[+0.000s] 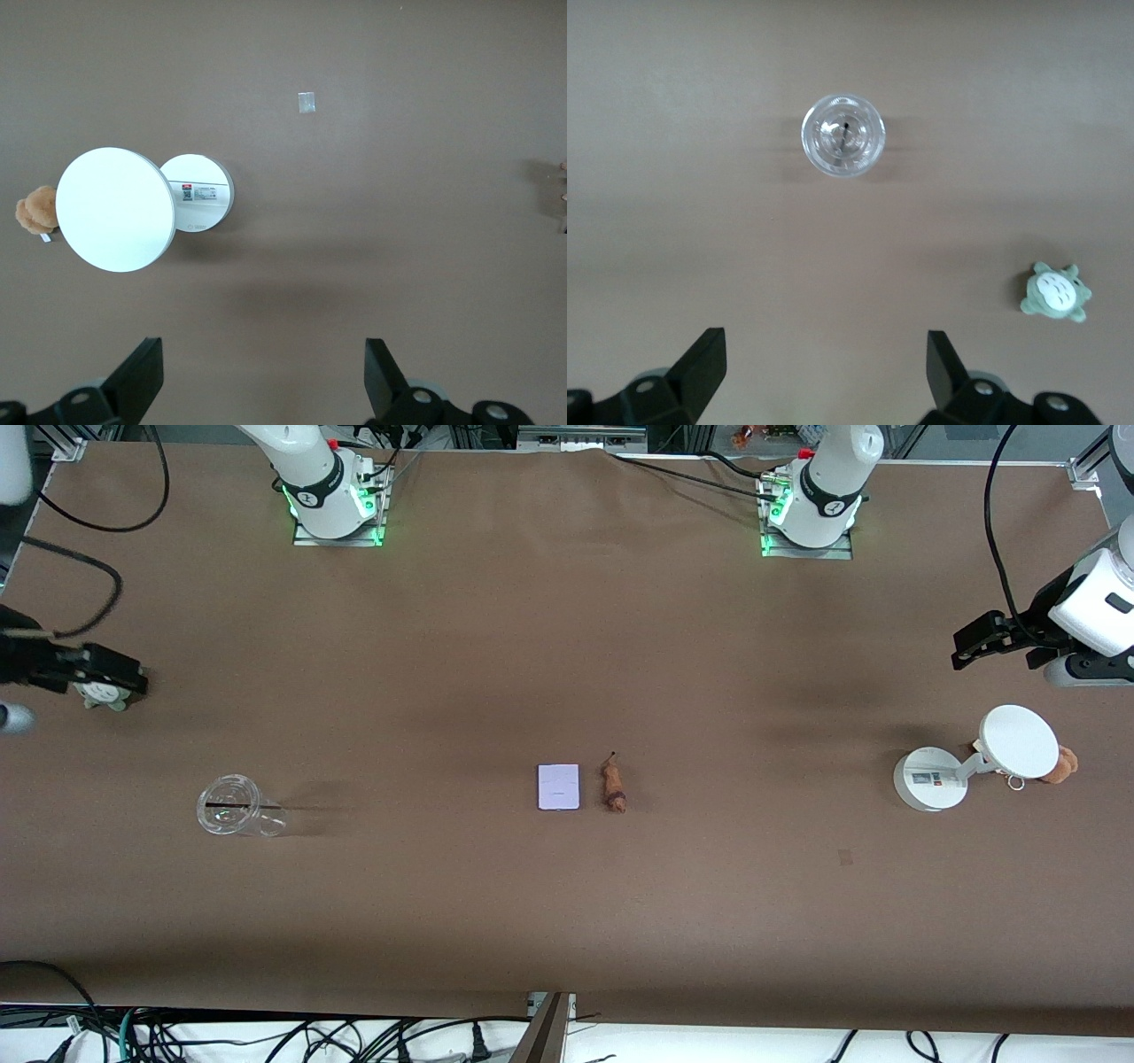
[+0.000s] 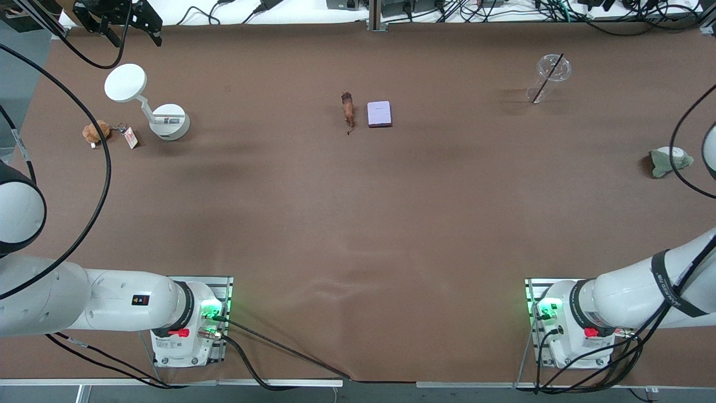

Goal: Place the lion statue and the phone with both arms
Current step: 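Reach the left gripper toward the lion statue while the right gripper reaches the phone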

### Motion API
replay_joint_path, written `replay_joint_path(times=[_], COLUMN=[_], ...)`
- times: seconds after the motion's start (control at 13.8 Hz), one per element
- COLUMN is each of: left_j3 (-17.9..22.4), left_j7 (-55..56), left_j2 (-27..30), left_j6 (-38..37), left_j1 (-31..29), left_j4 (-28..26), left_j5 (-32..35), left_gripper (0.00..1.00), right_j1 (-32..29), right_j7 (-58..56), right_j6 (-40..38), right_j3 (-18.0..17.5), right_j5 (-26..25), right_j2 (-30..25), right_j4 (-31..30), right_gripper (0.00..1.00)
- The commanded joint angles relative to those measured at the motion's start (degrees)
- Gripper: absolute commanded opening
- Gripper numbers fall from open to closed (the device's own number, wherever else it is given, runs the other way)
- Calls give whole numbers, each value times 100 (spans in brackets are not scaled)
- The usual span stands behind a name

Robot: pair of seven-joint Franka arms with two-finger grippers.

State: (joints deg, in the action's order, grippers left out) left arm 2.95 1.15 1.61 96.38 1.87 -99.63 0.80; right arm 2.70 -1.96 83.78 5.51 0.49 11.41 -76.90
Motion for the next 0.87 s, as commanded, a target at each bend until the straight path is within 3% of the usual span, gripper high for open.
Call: replay_joint_path(times=[0.0,0.51,0.8], left_j3=[-48,-92,-802], left_j7=[-140,-36,1305], left_j2=[-117,-599,-1283], left_j6=[-172,-173,-94], left_j1=[-20,33,182], left_j4=[129,313,574], left_j5=[16,-133,-124], left_gripper=[100,100,100], right_j1=[-103,29,29], right_j7=[-33,-33,-6], right_j6=[-10,-143,-116], right_j3=[-138,-138,-138], right_j5=[-5,-145,-119], right_j2=[-594,-438,-429], right_j4=[-466,-352,-352], right_gripper=[100,100,100])
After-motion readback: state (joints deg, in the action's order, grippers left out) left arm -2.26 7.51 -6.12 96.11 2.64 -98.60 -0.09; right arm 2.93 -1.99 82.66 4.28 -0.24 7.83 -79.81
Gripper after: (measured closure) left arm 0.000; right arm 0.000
